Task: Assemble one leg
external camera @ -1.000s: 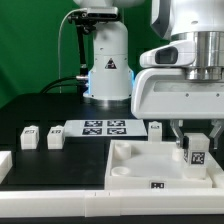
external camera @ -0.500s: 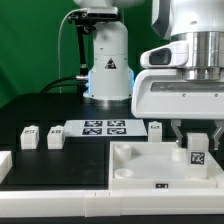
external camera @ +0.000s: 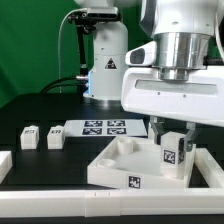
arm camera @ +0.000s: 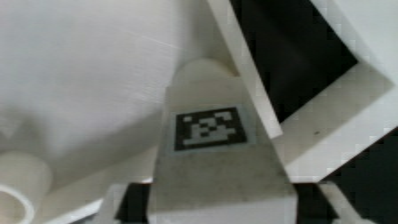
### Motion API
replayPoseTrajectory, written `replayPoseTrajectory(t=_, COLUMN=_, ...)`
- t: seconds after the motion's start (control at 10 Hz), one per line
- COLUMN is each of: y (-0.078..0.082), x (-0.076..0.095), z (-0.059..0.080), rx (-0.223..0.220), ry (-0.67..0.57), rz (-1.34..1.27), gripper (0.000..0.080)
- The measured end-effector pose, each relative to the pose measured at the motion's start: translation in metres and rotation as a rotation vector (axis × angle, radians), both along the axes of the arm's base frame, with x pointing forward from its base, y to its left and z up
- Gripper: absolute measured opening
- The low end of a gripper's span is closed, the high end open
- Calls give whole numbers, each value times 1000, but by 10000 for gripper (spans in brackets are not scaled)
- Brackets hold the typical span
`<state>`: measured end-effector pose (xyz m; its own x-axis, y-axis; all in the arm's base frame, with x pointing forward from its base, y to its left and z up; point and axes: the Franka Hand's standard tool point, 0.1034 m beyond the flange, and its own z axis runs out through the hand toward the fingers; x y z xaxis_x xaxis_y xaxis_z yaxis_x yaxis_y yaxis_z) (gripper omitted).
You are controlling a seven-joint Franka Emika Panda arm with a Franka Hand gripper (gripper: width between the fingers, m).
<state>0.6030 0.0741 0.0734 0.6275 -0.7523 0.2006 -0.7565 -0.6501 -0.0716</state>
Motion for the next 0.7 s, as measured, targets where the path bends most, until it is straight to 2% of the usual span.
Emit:
replayPoseTrajectory(t=0.1, y=-1, x=0, z=0, rx=-1, ry=0, rz=-9, gripper=309)
replayPoseTrajectory(t=0.2, y=0, x=0, z=0, rx=-1, ry=1, rz=-6, gripper=402)
replayPoseTrajectory(t=0.3, y=0, x=0, z=0, rx=-1, ry=1, rz=-6, gripper=541)
replayPoseTrajectory(t=0.4, y=0, x=0, z=-1, rx=-1, ry=1, rz=-6, gripper=615)
replayPoseTrajectory(t=0.7, y=0, x=-1, z=-1, rx=-1, ry=1, rz=-6, gripper=642)
